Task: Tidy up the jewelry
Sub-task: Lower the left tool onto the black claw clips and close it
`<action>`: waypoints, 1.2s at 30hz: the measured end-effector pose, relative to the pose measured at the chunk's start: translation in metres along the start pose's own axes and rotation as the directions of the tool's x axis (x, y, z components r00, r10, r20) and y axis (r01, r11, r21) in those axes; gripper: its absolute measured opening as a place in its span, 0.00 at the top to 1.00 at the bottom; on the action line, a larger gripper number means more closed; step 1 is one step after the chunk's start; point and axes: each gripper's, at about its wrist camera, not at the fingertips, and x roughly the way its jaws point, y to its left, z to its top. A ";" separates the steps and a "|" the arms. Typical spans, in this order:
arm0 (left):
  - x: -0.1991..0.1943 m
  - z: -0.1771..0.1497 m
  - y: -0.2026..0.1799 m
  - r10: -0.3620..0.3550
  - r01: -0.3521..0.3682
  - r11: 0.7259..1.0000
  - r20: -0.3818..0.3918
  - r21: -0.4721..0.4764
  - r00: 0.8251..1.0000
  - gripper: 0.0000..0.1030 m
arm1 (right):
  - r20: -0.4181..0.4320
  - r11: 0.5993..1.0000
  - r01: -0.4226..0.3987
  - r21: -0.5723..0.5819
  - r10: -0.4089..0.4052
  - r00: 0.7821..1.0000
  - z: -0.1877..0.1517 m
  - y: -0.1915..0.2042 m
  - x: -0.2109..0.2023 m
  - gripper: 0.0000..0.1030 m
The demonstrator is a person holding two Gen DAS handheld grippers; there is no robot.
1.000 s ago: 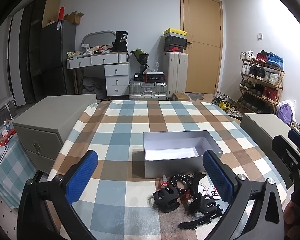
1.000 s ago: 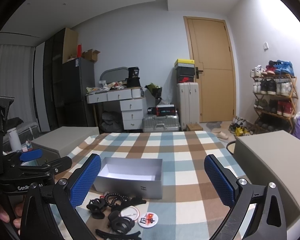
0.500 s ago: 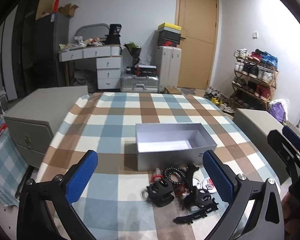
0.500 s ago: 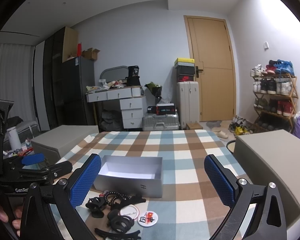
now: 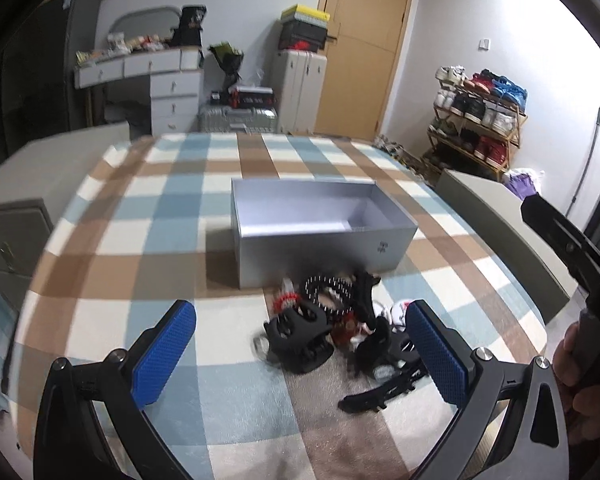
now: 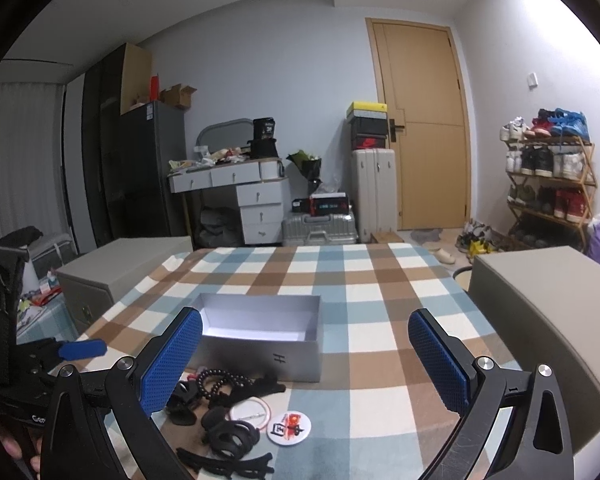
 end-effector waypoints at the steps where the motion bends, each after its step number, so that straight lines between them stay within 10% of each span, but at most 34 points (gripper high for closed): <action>1: 0.003 -0.002 0.002 -0.011 0.011 1.000 -0.017 -0.003 1.000 0.01 | -0.005 1.000 0.001 0.001 -0.001 1.000 -0.001 -0.001 0.002 0.00; 9: 0.024 -0.008 0.018 -0.137 0.130 0.989 -0.106 -0.069 0.985 0.05 | -0.039 1.000 0.000 0.010 0.000 0.999 -0.006 -0.003 0.019 0.00; 19: 0.038 -0.013 0.021 -0.207 0.192 0.977 -0.193 -0.092 0.959 0.51 | -0.071 1.000 -0.007 0.003 0.007 0.997 -0.013 -0.002 0.031 0.00; 36: 0.026 -0.006 0.023 -0.149 0.151 0.989 -0.168 -0.003 0.974 0.53 | -0.259 0.995 -0.086 0.057 0.098 0.961 -0.038 -0.023 0.039 0.00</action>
